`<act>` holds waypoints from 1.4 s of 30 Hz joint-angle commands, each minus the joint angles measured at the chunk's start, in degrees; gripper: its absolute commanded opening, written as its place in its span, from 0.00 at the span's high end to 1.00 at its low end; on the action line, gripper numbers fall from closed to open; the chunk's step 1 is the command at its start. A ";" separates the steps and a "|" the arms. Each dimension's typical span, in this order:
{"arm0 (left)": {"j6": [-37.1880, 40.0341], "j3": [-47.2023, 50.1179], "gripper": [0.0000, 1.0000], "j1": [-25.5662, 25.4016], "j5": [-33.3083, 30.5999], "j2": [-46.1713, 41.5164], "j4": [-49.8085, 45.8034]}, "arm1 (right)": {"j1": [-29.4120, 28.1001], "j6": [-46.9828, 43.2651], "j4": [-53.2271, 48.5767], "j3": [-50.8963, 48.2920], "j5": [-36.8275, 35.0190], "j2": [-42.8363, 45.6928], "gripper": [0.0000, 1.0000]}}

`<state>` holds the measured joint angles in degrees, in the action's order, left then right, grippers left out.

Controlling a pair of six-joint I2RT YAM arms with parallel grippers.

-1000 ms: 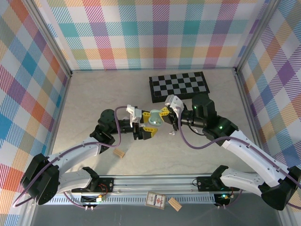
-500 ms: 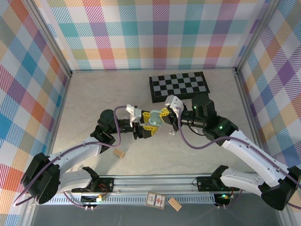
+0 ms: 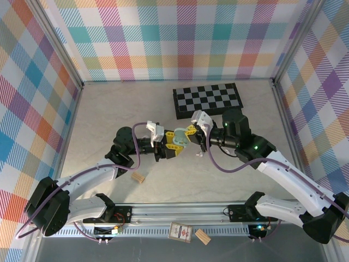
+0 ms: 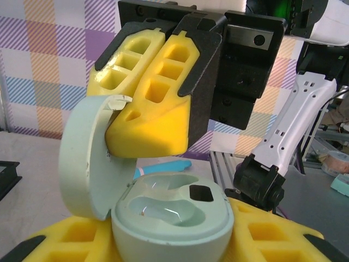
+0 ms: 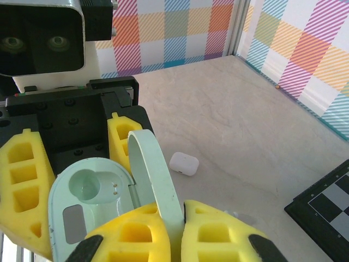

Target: Insert the wireless bluetooth earbuds into the charging case

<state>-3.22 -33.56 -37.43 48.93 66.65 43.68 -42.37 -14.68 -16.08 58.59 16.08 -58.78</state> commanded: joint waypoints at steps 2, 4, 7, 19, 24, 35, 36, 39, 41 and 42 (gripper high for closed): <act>1.04 -1.28 0.68 -0.53 1.46 0.72 2.17 | 0.05 -0.41 0.83 0.56 1.11 0.24 0.95; 1.15 -0.83 0.69 -0.54 1.28 0.80 2.92 | -0.01 0.10 1.21 0.56 0.85 0.57 0.86; 0.77 -0.02 0.69 -0.45 0.73 1.00 5.09 | 0.02 1.59 1.72 0.86 0.54 1.23 0.64; -3.55 3.34 0.69 2.55 -0.58 2.48 13.50 | 0.67 12.21 7.55 -2.57 2.04 10.01 0.22; -5.26 5.31 0.69 4.80 -1.80 1.02 17.17 | 9.75 25.53 15.77 -8.97 2.03 15.49 0.21; -8.38 7.87 0.69 5.94 -3.08 -0.99 23.09 | 23.74 44.35 14.34 -13.30 2.98 0.42 0.26; -8.38 7.97 0.69 5.96 -3.05 -1.42 22.82 | 23.74 44.52 13.38 -12.54 3.85 -2.75 0.26; -8.14 7.99 0.69 6.06 -2.98 -2.68 21.35 | 23.33 46.02 12.96 -10.56 7.32 -12.31 0.26; -7.73 7.99 0.69 6.05 -3.06 -3.35 20.33 | 22.03 46.21 13.12 -8.58 8.10 -17.98 0.27; -7.47 7.99 0.69 6.05 -3.05 -3.63 19.77 | 20.84 46.07 12.92 -7.22 8.06 -21.01 0.27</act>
<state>-10.79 -25.96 -31.99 45.76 64.69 62.17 -19.62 29.50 -2.72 47.55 20.82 -75.79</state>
